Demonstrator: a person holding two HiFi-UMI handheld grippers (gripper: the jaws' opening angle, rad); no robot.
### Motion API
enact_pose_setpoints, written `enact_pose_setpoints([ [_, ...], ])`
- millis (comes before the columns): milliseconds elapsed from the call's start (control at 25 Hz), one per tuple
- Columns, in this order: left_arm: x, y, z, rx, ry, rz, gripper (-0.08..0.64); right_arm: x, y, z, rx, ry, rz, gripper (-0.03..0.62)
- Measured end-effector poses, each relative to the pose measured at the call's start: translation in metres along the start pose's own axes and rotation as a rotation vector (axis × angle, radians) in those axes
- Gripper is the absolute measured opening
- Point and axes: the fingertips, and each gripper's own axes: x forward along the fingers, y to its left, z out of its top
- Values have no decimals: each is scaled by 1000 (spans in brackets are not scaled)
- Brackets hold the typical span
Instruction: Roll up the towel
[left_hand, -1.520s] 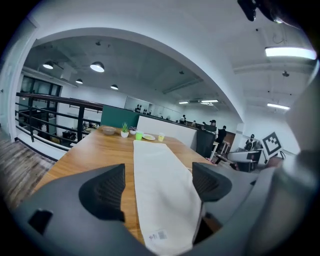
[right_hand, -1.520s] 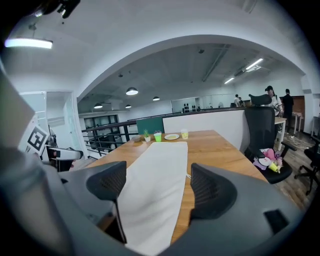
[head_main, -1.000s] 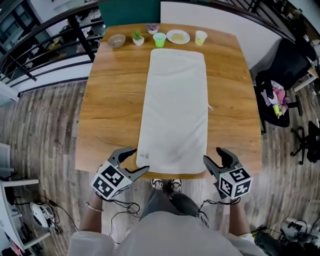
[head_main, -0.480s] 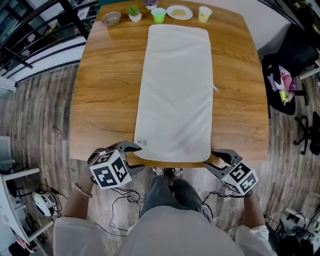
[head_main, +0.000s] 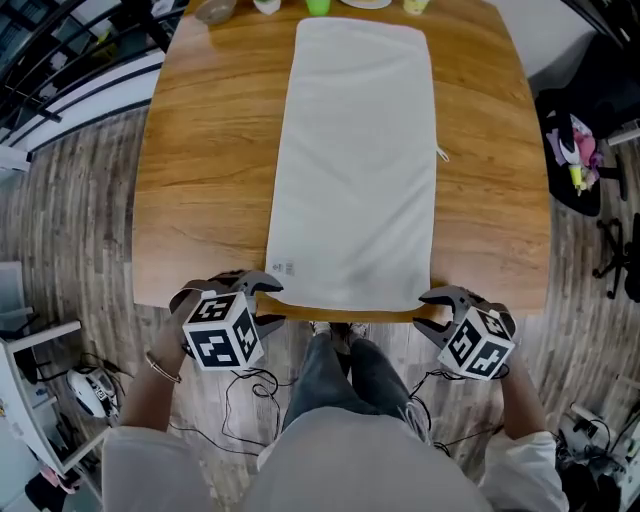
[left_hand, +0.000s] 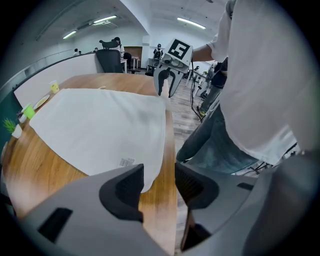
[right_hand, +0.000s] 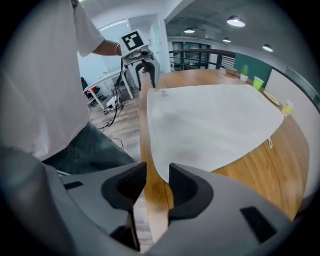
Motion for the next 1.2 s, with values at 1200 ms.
enact_pose_setpoints([
  [1200,25,8,-20,12,26,-13,37,23,-5,-11,-116,97,8,13],
])
